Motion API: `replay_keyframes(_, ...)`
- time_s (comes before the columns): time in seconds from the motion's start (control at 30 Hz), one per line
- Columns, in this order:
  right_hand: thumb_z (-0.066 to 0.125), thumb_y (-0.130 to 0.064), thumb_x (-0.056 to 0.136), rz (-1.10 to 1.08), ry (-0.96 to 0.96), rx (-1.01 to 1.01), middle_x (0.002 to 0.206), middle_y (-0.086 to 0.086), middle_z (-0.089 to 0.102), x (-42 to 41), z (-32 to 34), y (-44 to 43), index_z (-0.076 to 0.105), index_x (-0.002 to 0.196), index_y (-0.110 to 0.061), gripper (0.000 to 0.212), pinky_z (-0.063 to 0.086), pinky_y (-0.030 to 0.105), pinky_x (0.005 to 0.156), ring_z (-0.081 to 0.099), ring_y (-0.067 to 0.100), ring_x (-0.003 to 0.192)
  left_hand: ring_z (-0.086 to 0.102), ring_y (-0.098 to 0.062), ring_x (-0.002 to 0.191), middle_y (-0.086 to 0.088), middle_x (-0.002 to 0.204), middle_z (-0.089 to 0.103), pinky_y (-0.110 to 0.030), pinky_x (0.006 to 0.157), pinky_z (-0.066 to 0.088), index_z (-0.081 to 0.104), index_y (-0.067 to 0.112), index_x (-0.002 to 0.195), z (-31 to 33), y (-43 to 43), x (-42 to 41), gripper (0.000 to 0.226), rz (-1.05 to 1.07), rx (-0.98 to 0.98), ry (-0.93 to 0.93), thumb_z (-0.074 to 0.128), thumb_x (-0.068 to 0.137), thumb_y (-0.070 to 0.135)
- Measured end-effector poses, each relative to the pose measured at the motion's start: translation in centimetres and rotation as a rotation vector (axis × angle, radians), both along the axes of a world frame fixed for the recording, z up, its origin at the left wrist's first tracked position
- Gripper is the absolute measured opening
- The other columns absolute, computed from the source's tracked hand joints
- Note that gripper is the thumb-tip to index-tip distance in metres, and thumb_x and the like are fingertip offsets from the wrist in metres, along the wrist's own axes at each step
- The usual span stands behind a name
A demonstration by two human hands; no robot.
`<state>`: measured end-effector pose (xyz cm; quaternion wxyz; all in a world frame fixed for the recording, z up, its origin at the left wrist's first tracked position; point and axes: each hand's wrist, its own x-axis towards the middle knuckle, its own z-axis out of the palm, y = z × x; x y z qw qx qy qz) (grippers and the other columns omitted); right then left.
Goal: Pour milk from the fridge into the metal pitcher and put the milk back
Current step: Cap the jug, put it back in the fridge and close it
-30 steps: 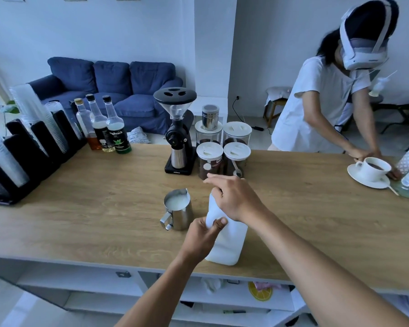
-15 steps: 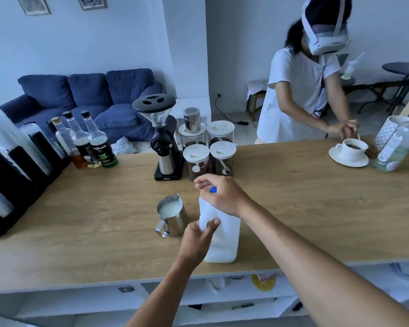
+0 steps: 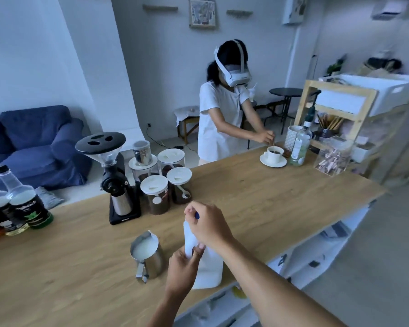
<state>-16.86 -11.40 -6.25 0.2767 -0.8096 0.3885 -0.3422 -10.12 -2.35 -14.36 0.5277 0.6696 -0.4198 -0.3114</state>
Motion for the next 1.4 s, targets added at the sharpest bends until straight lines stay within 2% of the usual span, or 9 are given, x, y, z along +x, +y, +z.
replay_keyframes(0.13, 0.045, -0.033, 0.096, -0.028, -0.108, 0.341, 0.101, -0.008, 0.066, -4.0, 0.3, 0.4, 0.063, 0.109, -0.023, 0.024, 0.044, 0.022, 0.082, 0.06, 0.008, 0.094, 0.037, -0.014, 0.051, -0.002, 0.052, 0.035, -0.029, 0.054, 0.03, 0.034, 0.001, 0.06, 0.4, 0.0, -0.9, 0.071, -0.092, -0.041, -0.051, 0.052, 0.078, 0.067)
replay_keyframes(0.37, 0.035, -0.039, 0.097, -0.313, -0.1, 0.346, 0.083, -0.001, 0.06, -16.4, -1.8, 2.5, 0.055, 0.088, -0.014, 0.033, 0.047, 0.038, 0.08, 0.056, 0.016, 0.08, 0.024, -0.011, 0.05, 0.009, 0.052, 0.024, -0.029, 0.052, 0.023, 0.025, 0.022, 0.058, 3.0, -0.7, -8.7, 0.053, -0.283, -0.116, -0.091, 0.058, 0.09, 0.047)
replay_keyframes(0.5, 0.036, -0.053, 0.091, -0.453, -0.168, 0.384, 0.107, -0.013, 0.067, -24.4, -2.0, 4.2, 0.061, 0.108, -0.037, 0.034, 0.045, 0.028, 0.09, 0.059, 0.004, 0.103, 0.024, -0.012, 0.051, 0.008, 0.052, 0.026, -0.024, 0.049, 0.023, 0.03, 0.023, 0.056, 5.1, -0.8, -15.9, 0.049, -0.461, -0.123, 0.083, 0.058, 0.094, 0.035)
replay_keyframes(0.7, 0.037, -0.06, 0.079, -0.782, -0.321, 0.414, 0.087, 0.004, 0.07, -38.2, -2.4, 9.3, 0.061, 0.09, -0.018, 0.05, 0.052, 0.045, 0.084, 0.061, 0.014, 0.078, 0.038, -0.011, 0.05, 0.001, 0.055, 0.039, -0.021, 0.051, 0.033, 0.041, 0.016, 0.063, 5.8, 0.3, -29.8, 0.042, -0.714, -0.106, 0.085, 0.052, 0.096, 0.038)
replay_keyframes(0.83, 0.037, -0.06, 0.079, -0.974, -0.413, 0.4, 0.092, 0.004, 0.07, -48.6, -2.7, 15.2, 0.064, 0.092, -0.02, 0.05, 0.051, 0.046, 0.087, 0.065, 0.021, 0.087, 0.041, -0.012, 0.052, -0.001, 0.059, 0.043, -0.028, 0.056, 0.037, 0.043, 0.004, 0.067, 5.7, 2.5, -40.9, 0.05, -0.933, -0.052, 0.033, 0.052, 0.094, 0.045)
replay_keyframes(0.93, 0.038, -0.058, 0.084, -1.131, -0.495, 0.373, 0.095, -0.001, 0.071, -56.3, -2.4, 20.8, 0.066, 0.092, -0.025, 0.044, 0.052, 0.044, 0.087, 0.066, 0.022, 0.093, 0.042, -0.011, 0.053, -0.003, 0.061, 0.045, -0.021, 0.054, 0.038, 0.044, -0.001, 0.069, 5.9, 5.1, -49.8, 0.052, -1.093, -0.07, 0.016, 0.053, 0.094, 0.043)
replay_keyframes(1.1, 0.042, -0.041, 0.099, -1.336, -0.565, 0.319, 0.09, 0.0, 0.068, -68.2, -1.8, 31.6, 0.066, 0.09, -0.021, 0.033, 0.052, 0.028, 0.065, 0.063, 0.014, 0.075, 0.045, -0.011, 0.049, 0.006, 0.053, 0.049, -0.027, 0.053, 0.037, 0.045, 0.019, 0.06, 6.5, 11.8, -64.3, 0.042, -1.306, -0.065, 0.004, 0.05, 0.096, 0.039)
replay_keyframes(1.27, 0.047, -0.044, 0.096, -1.531, -0.549, 0.295, 0.085, 0.006, 0.068, -77.3, -1.1, 42.0, 0.066, 0.091, -0.01, 0.039, 0.053, 0.035, 0.069, 0.062, 0.015, 0.07, 0.045, -0.013, 0.046, 0.006, 0.047, 0.047, -0.027, 0.056, 0.036, 0.046, 0.02, 0.058, 6.8, 19.5, -76.1, 0.043, -1.525, -0.051, 0.035, 0.05, 0.096, 0.04)
replay_keyframes(1.4, 0.047, -0.053, 0.092, -1.701, -0.511, 0.245, 0.084, 0.009, 0.07, -81.5, -0.4, 49.8, 0.068, 0.092, -0.013, 0.045, 0.055, 0.04, 0.072, 0.065, 0.02, 0.069, 0.041, -0.013, 0.043, 0.009, 0.043, 0.044, -0.029, 0.055, 0.034, 0.043, 0.022, 0.058, 6.7, 25.8, -83.0, 0.042, -1.71, 0.014, 0.115, 0.053, 0.096, 0.037)
